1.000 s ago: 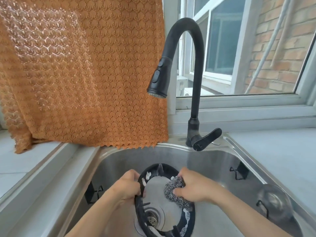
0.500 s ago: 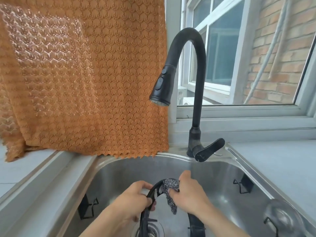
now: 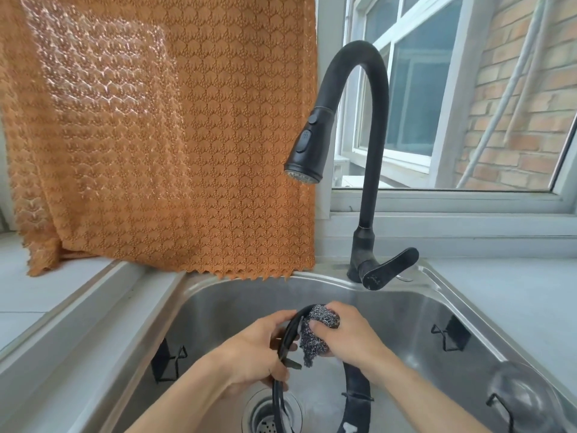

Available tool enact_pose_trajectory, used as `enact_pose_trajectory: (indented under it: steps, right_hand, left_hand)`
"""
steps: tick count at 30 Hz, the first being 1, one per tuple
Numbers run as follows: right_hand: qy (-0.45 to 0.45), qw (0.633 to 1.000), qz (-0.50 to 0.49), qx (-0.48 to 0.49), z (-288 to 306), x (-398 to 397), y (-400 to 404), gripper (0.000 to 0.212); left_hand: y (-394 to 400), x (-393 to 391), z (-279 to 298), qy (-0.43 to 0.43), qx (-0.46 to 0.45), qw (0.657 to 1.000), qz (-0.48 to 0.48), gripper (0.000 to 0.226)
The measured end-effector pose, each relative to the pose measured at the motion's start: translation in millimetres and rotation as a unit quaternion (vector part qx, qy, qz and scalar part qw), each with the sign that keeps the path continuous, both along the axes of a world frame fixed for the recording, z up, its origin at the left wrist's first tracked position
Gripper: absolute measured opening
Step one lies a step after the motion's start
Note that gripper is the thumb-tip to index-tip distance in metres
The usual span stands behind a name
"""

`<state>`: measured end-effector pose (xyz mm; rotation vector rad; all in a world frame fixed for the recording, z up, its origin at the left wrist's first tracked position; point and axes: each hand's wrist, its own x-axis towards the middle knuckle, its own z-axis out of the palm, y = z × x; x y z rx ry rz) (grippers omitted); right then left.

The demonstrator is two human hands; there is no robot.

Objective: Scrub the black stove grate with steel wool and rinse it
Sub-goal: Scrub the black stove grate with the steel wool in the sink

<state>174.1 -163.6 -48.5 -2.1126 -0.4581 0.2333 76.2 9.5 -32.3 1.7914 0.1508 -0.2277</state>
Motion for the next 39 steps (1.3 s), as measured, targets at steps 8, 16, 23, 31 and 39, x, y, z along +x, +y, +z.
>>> enact_pose_trajectory:
  steps: [8,16,23,31,39]
  right_hand:
    - [-0.158,0.971,0.160,-0.075,16,-21,-1,0.026]
    - [-0.278,0.937,0.178,-0.111,20,-30,3,0.030]
    - [-0.245,0.964,0.004,-0.105,16,-10,-10,0.026]
    - [-0.150,0.976,-0.095,-0.124,6,10,-13,0.029]
    - [-0.100,0.992,-0.073,-0.033,10,6,-8,0.034]
  left_hand:
    - [4,5,0,-0.039,-0.014,0.999,0.011,0.088]
    - [3,2,0,-0.026,0.022,0.999,0.008,0.059]
    - [-3,-5,9,-0.016,-0.003,1.000,0.018,0.067]
    - [-8,-6,13,-0.017,-0.008,1.000,0.009,0.070]
    - [-14,-7,16,-0.027,-0.001,1.000,0.014,0.066]
